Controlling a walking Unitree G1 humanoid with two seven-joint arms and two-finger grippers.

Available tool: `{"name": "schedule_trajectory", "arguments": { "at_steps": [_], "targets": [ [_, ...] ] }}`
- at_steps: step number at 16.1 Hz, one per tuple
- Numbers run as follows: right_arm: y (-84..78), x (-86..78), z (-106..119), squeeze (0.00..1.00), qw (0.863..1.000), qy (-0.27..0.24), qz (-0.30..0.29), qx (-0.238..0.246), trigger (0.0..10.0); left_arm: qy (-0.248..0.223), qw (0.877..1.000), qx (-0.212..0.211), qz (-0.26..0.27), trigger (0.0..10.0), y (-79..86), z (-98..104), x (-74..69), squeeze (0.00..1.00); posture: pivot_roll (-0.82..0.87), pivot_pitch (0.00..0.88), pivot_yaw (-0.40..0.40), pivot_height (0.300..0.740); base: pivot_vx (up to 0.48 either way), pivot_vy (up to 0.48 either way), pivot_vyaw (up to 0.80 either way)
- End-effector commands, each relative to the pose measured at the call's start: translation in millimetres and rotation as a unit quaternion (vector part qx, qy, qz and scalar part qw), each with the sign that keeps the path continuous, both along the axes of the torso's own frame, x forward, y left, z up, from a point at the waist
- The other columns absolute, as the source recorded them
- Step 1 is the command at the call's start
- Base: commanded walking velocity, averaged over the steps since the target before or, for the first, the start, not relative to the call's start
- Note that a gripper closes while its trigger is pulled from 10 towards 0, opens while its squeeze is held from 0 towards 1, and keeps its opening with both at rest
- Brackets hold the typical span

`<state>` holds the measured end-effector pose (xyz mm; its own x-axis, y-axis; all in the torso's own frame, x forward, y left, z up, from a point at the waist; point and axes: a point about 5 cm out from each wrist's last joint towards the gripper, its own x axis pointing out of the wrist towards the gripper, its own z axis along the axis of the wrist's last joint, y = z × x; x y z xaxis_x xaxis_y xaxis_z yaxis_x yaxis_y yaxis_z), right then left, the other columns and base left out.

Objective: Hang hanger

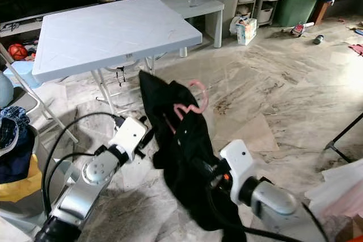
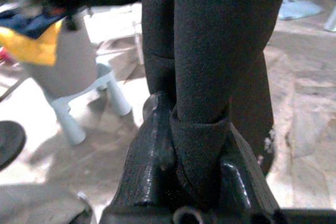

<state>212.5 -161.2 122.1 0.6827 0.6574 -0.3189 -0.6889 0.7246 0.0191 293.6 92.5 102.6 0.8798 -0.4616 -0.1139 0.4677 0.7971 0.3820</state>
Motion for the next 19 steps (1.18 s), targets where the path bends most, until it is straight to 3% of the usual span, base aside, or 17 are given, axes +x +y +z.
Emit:
{"name": "schedule_trajectory", "arguments": {
  "at_steps": [1,3,6,7,11,14,16,19],
  "targets": [
    [4.9,-2.8,16,0.00,0.999,-0.022,0.037,0.015,10.0,0.000,1.000,0.014,0.014,10.0,6.8,-3,3.2,0.00,-0.11,0.000,0.034,0.740,0.000,0.000,0.00],
    [0.9,-8.2,19,0.00,0.998,-0.010,0.069,0.003,10.0,0.005,0.998,0.032,0.044,10.0,16.2,-9,5.6,0.00,-0.12,0.000,0.035,0.740,0.000,0.000,0.00],
    [-1.8,-17.3,23,0.00,0.994,0.015,0.106,0.002,10.0,0.008,0.998,0.024,0.064,9.8,23.0,-11,7.9,0.00,-0.12,0.000,0.032,0.740,0.000,0.000,0.00],
    [-7.6,-17.0,20,0.00,0.995,0.020,0.102,-0.011,10.0,-0.011,0.998,0.014,0.053,0.0,21.6,-6,7.5,0.00,-0.12,0.000,0.030,0.740,0.000,0.000,0.00],
    [-4.6,-24.4,19,0.00,0.991,0.039,0.131,-0.011,10.0,-0.016,0.995,0.027,0.096,0.0,31.8,-7,12.2,0.00,-0.12,0.000,0.030,0.740,0.000,0.000,0.00],
    [-18.3,-33.7,9,0.00,0.986,0.069,0.144,-0.048,10.0,-0.035,0.990,0.040,0.130,0.0,48.5,0,18.9,0.00,-0.12,0.000,0.028,0.740,0.000,0.000,0.00],
    [-35.4,-29.4,5,0.00,0.985,0.071,0.127,-0.091,10.0,-0.039,0.987,0.050,0.145,0.0,58.2,1,22.3,0.00,-0.12,0.000,0.028,0.740,0.000,0.000,0.00],
    [-51.6,-26.1,9,0.00,0.983,0.071,0.122,-0.114,10.0,-0.040,0.985,0.056,0.159,0.3,66.0,1,24.7,0.00,-0.12,0.000,0.028,0.740,0.000,0.000,0.00]
  ]
}}
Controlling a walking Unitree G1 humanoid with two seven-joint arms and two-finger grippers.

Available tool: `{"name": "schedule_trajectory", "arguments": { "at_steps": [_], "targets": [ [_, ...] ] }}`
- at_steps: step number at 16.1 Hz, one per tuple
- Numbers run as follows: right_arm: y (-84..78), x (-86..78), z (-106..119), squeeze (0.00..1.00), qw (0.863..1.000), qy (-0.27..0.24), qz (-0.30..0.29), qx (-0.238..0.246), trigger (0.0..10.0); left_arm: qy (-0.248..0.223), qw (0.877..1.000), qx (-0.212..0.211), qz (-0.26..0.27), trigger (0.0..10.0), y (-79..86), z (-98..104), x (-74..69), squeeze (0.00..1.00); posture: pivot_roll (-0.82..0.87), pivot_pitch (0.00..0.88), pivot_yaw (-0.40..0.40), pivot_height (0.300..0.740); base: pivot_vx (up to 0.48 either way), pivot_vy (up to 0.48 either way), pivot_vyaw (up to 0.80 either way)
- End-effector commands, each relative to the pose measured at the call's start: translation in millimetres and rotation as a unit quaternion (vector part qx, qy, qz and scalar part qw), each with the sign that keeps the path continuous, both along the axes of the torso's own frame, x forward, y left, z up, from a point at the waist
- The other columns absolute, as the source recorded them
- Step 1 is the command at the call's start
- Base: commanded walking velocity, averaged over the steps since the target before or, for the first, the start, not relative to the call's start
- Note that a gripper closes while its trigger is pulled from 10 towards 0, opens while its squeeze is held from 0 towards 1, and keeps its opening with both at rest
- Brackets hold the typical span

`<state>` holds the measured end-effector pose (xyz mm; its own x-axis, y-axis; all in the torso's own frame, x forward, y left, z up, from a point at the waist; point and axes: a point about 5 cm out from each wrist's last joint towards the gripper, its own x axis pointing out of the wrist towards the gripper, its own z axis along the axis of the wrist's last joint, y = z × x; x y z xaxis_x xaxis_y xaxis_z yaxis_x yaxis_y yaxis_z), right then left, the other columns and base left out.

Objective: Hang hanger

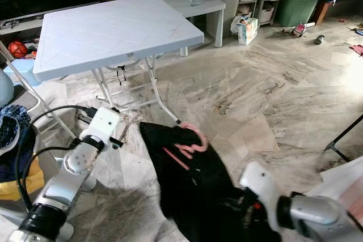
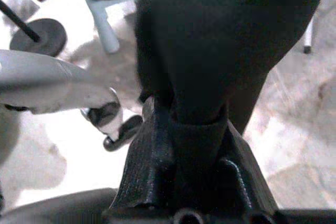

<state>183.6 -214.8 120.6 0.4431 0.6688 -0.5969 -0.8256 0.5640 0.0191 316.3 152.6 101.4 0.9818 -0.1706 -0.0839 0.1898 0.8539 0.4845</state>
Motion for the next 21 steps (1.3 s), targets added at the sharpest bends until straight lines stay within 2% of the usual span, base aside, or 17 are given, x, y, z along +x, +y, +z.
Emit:
{"name": "schedule_trajectory", "arguments": {
  "at_steps": [1,2,3,4,5,6,7,8,9,11,14,16,21],
  "targets": [
    [-0.5,1.2,11,0.00,0.999,-0.024,0.027,0.004,10.0,-0.005,1.000,0.007,0.012,0.3,6.3,2,2.1,0.00,-0.13,0.000,0.028,0.740,0.000,0.000,0.00],
    [-2.3,-1.1,11,0.00,0.999,-0.019,0.034,0.000,10.0,-0.001,1.000,0.004,0.014,0.2,7.2,0,2.1,0.00,-0.13,0.000,0.027,0.740,0.000,0.000,0.00],
    [-6.4,-3.9,10,0.00,0.999,-0.013,0.038,-0.010,10.0,-0.010,1.000,0.017,0.009,0.6,7.4,1,2.8,0.00,-0.13,0.000,0.027,0.740,0.000,0.000,0.00],
    [-8.8,-0.8,10,0.00,0.999,-0.019,0.026,-0.016,10.0,-0.016,1.000,0.015,-0.004,4.7,2.5,4,2.8,0.00,-0.13,0.000,0.026,0.740,0.000,0.000,0.00],
    [-11.1,3.5,10,0.00,0.999,-0.029,0.012,-0.020,10.0,-0.018,1.000,-0.001,-0.022,8.0,-4.8,7,2.5,0.00,-0.13,0.000,0.026,0.740,0.000,0.000,0.00],
    [-6.0,21.3,15,0.00,0.996,-0.085,-0.031,-0.011,10.0,-0.001,0.995,-0.059,-0.085,10.0,-33.1,8,-2.9,0.00,-0.13,0.000,0.026,0.740,0.000,0.000,0.00],
    [-1.1,33.0,18,0.00,0.991,-0.121,-0.062,-0.004,10.0,0.008,0.989,-0.083,-0.119,10.0,-49.3,8,-8.7,0.00,-0.13,0.000,0.026,0.740,0.000,0.000,0.00],
    [5.7,46.4,20,0.00,0.982,-0.154,-0.107,0.007,10.0,0.007,0.984,-0.104,-0.144,10.0,-65.7,8,-15.7,1.00,-0.13,0.000,0.027,0.740,0.000,0.000,0.00],
    [10.1,50.8,21,0.00,0.979,-0.164,-0.118,0.016,10.0,0.008,0.982,-0.110,-0.153,10.0,-72.3,8,-17.9,1.00,-0.13,0.000,0.025,0.740,0.000,0.000,0.00],
    [21.6,52.7,21,0.00,0.979,-0.157,-0.123,0.041,10.0,-0.003,0.981,-0.114,-0.159,10.0,-77.8,14,-12.4,1.00,-0.13,0.000,0.018,0.740,0.000,0.000,0.00],
    [33.8,40.2,25,0.00,0.986,-0.134,-0.066,0.069,10.0,-0.015,0.985,-0.096,-0.145,10.0,-66.8,19,-2.5,1.00,-0.13,0.002,0.018,0.740,0.000,0.000,0.00],
    [38.4,32.3,34,0.00,0.989,-0.104,-0.037,0.097,10.0,-0.021,0.991,-0.071,-0.110,10.0,-55.3,15,1.4,1.00,-0.13,0.007,0.022,0.740,0.000,0.000,0.00],
    [53.9,24.7,43,0.00,0.989,-0.084,0.007,0.125,10.0,-0.015,0.995,-0.051,-0.084,10.0,-52.7,6,2.5,1.00,-0.13,0.005,0.023,0.740,0.000,0.000,0.00]
  ]
}}
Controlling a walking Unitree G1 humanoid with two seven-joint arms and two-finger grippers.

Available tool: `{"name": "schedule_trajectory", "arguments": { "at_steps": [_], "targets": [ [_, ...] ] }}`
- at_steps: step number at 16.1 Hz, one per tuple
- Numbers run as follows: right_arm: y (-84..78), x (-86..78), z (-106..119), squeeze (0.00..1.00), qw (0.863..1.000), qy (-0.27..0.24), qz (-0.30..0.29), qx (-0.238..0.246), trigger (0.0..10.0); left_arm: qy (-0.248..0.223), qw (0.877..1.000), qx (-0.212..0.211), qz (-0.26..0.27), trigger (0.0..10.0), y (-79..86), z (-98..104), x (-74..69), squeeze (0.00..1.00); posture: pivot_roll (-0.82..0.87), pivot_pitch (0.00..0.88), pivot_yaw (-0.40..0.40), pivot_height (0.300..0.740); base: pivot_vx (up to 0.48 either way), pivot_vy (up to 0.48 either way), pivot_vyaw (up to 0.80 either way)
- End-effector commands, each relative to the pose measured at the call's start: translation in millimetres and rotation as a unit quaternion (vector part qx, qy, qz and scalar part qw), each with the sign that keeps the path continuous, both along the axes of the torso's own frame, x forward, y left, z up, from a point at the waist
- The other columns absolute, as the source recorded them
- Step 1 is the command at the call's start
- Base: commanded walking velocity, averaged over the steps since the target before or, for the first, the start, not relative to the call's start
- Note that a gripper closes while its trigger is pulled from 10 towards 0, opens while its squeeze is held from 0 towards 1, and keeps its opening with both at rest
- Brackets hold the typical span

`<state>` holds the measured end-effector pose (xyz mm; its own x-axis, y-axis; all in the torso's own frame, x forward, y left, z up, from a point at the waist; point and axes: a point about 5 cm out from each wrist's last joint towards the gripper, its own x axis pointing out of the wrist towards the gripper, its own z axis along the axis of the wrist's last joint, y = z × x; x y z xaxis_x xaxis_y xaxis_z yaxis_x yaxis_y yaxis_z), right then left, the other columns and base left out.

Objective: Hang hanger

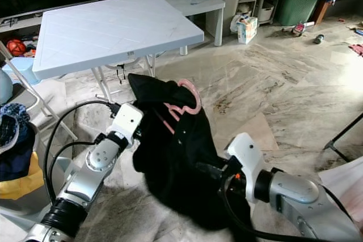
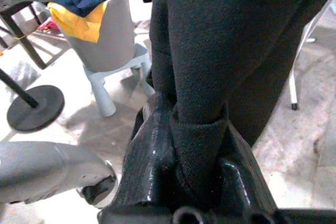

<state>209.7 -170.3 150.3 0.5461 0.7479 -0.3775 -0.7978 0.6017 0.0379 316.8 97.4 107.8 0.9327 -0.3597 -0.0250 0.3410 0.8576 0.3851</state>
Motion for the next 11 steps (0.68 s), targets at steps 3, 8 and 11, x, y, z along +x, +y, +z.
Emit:
{"name": "schedule_trajectory", "arguments": {
  "at_steps": [3,8,11],
  "targets": [
    [8.2,-1.7,15,0.00,0.999,-0.019,0.037,0.014,10.0,-0.019,0.998,0.031,0.045,10.0,12.7,1,5.6,1.00,-0.13,0.006,0.023,0.740,0.000,0.000,0.00],
    [8.7,11.9,18,0.00,0.999,-0.035,0.018,-0.001,10.0,0.013,0.997,0.027,0.067,10.0,16.6,-10,3.9,1.00,-0.12,0.004,0.022,0.740,0.000,0.000,0.00],
    [17.3,0.7,26,0.00,0.998,-0.027,0.062,0.014,10.0,0.017,0.996,0.027,0.089,5.1,27.3,-9,10.2,0.00,-0.12,0.005,0.020,0.740,0.000,0.000,0.00]
  ]
}}
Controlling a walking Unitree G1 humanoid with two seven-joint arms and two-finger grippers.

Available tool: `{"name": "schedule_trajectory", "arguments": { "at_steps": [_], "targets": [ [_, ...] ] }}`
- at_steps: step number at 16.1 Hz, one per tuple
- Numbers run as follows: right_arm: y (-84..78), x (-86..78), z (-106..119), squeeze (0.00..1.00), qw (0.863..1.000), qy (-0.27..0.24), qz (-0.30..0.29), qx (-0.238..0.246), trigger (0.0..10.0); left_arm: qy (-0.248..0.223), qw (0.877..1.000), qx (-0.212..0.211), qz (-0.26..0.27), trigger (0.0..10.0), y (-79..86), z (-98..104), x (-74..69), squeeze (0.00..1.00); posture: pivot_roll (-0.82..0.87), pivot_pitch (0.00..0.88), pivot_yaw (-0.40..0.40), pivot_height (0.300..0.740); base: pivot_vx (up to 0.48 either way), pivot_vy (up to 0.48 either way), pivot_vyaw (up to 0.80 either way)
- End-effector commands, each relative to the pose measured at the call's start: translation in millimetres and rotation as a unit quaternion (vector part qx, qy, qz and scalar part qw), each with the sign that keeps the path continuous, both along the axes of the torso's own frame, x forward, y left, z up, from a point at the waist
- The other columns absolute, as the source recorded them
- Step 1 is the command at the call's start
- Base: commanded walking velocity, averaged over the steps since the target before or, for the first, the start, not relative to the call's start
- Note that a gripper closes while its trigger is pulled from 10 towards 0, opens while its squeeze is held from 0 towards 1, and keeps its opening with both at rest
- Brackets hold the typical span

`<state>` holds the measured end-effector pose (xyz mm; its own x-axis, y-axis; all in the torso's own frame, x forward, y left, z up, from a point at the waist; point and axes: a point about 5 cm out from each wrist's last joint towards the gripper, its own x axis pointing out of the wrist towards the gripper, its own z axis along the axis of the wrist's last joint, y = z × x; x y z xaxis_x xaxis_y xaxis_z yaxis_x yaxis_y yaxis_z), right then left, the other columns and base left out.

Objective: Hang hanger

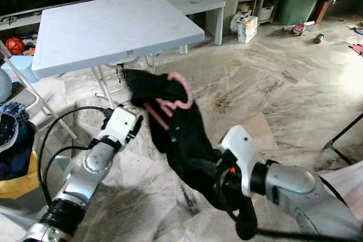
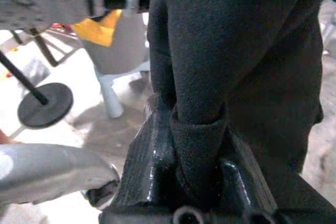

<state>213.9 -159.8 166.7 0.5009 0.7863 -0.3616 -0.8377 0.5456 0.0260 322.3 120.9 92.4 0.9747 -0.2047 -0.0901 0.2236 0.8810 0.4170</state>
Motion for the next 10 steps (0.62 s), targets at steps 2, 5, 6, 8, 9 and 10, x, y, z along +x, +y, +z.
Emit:
{"name": "schedule_trajectory", "arguments": {
  "at_steps": [2,5,6,8,9,10],
  "targets": [
    [3.1,-5.8,19,0.00,0.999,-0.015,0.034,0.021,10.0,-0.006,1.000,0.002,0.028,0.0,12.2,7,8.5,0.00,-0.12,0.005,0.021,0.740,0.000,0.000,0.00],
    [-7.5,-10.3,20,0.00,0.999,-0.001,0.038,0.003,10.0,-0.013,0.998,0.001,0.058,0.0,23.1,10,15.5,0.00,-0.13,0.003,0.025,0.740,0.000,0.000,0.00],
    [-13.2,-13.9,17,0.00,0.999,0.011,0.042,-0.018,10.0,-0.021,0.997,0.006,0.071,0.0,29.0,13,17.6,0.00,-0.13,0.003,0.025,0.740,0.000,0.000,0.00],
    [-36.1,-16.0,-2,0.00,0.993,0.035,0.027,-0.108,10.0,-0.029,0.996,0.014,0.088,0.0,40.8,16,20.1,0.00,-0.13,0.001,0.024,0.740,0.000,0.000,0.00],
    [-40.4,-18.5,-5,0.00,0.991,0.042,0.033,-0.124,10.0,-0.030,0.995,0.018,0.094,0.0,45.1,16,20.5,0.00,-0.13,0.002,0.023,0.740,0.000,0.000,0.00],
    [-42.8,-20.6,-6,0.00,0.990,0.046,0.039,-0.128,10.0,-0.030,0.994,0.024,0.099,0.0,49.3,16,20.9,0.00,-0.13,0.002,0.023,0.740,0.000,0.000,0.00]
  ]
}}
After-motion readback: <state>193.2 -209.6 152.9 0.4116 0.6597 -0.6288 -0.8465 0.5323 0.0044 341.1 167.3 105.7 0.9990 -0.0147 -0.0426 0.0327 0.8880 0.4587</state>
